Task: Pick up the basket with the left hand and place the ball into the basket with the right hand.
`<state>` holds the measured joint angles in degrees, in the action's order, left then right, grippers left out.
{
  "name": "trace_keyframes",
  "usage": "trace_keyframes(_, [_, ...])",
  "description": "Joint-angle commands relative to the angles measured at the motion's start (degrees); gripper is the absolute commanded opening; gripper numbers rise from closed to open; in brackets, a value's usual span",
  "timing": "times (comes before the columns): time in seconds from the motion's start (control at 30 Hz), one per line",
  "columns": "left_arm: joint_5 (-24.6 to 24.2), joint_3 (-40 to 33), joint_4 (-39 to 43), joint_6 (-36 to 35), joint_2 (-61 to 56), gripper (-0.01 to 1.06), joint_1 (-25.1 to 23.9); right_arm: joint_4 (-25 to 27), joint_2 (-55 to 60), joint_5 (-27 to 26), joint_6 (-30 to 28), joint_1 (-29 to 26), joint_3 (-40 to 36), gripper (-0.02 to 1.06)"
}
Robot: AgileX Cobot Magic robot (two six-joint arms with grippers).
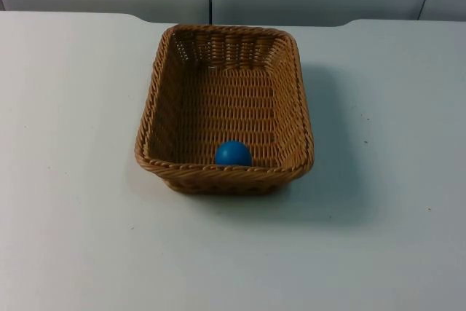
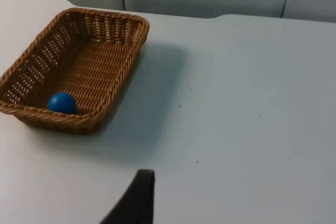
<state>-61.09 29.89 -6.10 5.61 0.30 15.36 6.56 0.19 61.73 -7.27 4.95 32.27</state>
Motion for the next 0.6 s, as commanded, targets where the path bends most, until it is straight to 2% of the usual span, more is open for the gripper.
trace_keyframes(0.0, [-0.7,-0.5,0.5,-1.2,-0.3,1.05,0.3,0.7,-0.2,0.3,-0.2,0.2,-0.4,1.05])
trace_keyframes(0.23, [-0.7,-0.5,1.1,-1.9,-0.3,1.05,0.3,-0.2,-0.2,1.1,0.0,0.2,-1.8,1.05])
trace_keyframes(0.3, [-0.7,-0.5,1.1,-1.9,-0.3,1.05,0.3,-2.7,-0.2,0.2,4.1,0.2,-2.8,1.05])
trace_keyframes(0.37, [-0.7,-0.5,1.1,-1.9,-0.3,1.05,0.3,-7.2,-0.2,0.0,10.0,0.2,-2.8,1.05])
trace_keyframes(0.4, [-0.7,-0.5,1.1,-1.9,-0.3,1.05,0.3,-7.2,-0.2,0.0,10.0,0.2,-2.8,1.05])
trace_keyframes(0.47, [-0.7,-0.5,1.1,-1.9,-0.3,1.05,0.3,-10.6,-0.2,0.3,14.6,0.2,-2.9,1.05])
trace_keyframes(0.57, [-0.7,-0.5,1.1,-1.9,-0.3,1.05,0.3,-11.2,-0.2,0.3,13.3,0.2,-2.9,1.05])
